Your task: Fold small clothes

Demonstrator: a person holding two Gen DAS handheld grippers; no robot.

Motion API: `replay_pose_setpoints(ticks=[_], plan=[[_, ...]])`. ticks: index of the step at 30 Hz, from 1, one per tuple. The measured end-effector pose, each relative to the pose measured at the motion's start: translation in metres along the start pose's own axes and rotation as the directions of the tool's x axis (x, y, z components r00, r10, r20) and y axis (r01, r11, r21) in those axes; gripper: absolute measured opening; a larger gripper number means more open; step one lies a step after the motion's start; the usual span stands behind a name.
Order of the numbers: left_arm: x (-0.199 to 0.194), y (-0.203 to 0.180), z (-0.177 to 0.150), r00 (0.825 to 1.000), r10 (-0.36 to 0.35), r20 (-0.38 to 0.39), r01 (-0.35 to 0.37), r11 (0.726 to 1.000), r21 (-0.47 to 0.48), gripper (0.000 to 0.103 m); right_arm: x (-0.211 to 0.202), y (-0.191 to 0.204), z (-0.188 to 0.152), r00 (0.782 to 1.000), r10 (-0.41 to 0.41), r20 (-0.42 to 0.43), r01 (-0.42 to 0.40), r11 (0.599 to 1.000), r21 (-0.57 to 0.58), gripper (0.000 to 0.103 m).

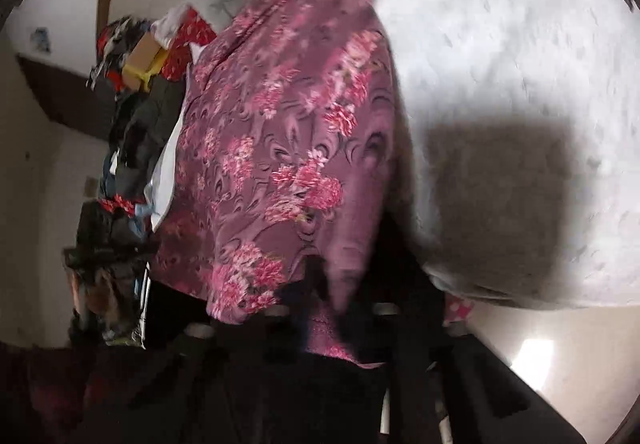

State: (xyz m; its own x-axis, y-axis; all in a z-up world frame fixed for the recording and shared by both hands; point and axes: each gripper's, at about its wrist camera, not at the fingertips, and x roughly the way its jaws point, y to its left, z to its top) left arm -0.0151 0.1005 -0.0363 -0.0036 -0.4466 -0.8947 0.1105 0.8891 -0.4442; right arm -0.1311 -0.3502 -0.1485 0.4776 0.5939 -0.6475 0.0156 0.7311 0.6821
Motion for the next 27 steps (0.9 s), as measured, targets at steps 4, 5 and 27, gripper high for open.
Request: replay_pose_setpoints(ticks=[4,5,27], plan=[[-0.017,-0.005,0.005,0.980,-0.191,0.057,0.193,0.981,-0.027,0.002,-0.017,0.023,0.008,0.996,0.048,0.071,-0.045,0.998,-0.037,0.007],[-0.021,-0.006,0.007,0.973,-0.220,0.072,0.222,0.975,-0.023,0.002,-0.022,0.031,0.012,0.994,0.067,0.090,-0.063,0.997,-0.047,0.007],[-0.063,-0.008,0.138,0.836,-0.403,0.373,0.448,0.893,-0.039,0.002,-0.031,0.080,0.164,0.933,0.185,0.310,-0.172,0.983,-0.069,0.007]])
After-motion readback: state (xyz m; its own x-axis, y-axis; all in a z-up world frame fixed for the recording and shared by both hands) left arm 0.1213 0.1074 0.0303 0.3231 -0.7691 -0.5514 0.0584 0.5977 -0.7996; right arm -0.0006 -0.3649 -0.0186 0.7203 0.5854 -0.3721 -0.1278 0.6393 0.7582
